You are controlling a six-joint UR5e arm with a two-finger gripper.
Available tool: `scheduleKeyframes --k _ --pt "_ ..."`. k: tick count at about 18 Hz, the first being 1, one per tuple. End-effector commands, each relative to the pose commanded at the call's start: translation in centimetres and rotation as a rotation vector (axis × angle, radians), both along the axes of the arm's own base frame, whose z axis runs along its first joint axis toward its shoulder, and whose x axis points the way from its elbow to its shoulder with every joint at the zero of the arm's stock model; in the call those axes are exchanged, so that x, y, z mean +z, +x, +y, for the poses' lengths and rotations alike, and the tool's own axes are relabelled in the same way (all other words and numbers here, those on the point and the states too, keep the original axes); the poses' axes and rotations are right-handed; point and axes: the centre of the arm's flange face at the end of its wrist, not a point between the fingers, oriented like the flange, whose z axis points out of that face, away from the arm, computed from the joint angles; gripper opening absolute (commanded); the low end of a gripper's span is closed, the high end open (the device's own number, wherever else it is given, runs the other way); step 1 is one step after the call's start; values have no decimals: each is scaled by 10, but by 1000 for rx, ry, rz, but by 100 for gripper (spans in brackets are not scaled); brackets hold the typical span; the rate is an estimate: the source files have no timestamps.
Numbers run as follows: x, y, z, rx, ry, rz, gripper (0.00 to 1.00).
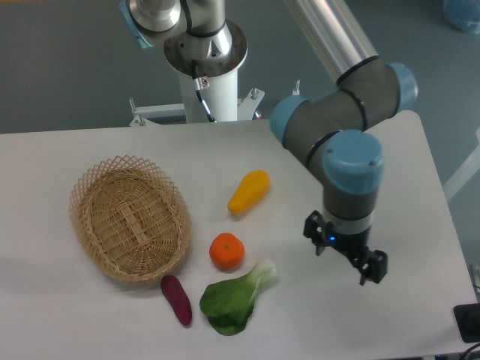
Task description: Place the green vegetable on the table
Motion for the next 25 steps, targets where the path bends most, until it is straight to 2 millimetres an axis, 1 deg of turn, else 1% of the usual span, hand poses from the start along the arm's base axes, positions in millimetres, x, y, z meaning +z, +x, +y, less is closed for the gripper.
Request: scheduleKeyframes --k 1,3,7,9,12,14,25 --pt "-2 -8 -5 0 -3 0 100" --pt "-3 -19 -9 1 -4 4 100" --pt "-8 -41 -30 -35 -32 -16 100" --pt "-8 -50 -40 -27 -28 -17 100" --pt "-7 -52 -40 -33 -29 -33 100" --pt "-6 -56 -46 -42 -40 -48 100" --pt "-8 -55 -46 -42 -48 -51 100"
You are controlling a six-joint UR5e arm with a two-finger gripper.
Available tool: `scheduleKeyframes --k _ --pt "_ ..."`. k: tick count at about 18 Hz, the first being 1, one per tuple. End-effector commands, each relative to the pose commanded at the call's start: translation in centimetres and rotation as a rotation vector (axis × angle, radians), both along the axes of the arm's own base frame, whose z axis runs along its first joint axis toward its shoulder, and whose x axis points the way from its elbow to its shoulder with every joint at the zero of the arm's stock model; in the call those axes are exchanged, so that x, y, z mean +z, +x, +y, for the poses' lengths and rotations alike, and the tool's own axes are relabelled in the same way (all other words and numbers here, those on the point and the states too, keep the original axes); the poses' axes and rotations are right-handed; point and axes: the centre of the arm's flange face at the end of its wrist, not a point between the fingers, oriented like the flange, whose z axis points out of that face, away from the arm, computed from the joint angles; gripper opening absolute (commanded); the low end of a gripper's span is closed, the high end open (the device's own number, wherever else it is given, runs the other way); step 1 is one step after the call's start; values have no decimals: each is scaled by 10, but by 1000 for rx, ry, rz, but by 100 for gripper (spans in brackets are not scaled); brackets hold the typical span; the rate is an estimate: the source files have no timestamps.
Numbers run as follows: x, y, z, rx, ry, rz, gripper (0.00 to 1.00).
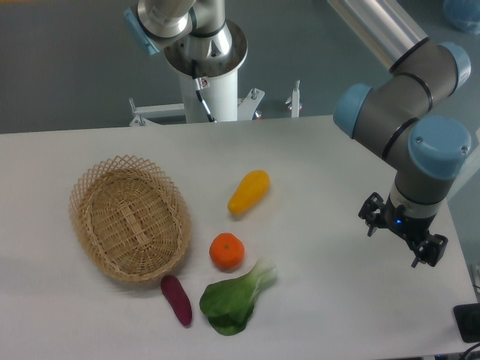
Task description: Place the green vegetable on the table
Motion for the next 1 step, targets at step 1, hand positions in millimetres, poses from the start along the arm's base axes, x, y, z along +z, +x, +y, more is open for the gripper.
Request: scheduleKeyframes --k 1 --pt "0 0 0 0 0 0 100"
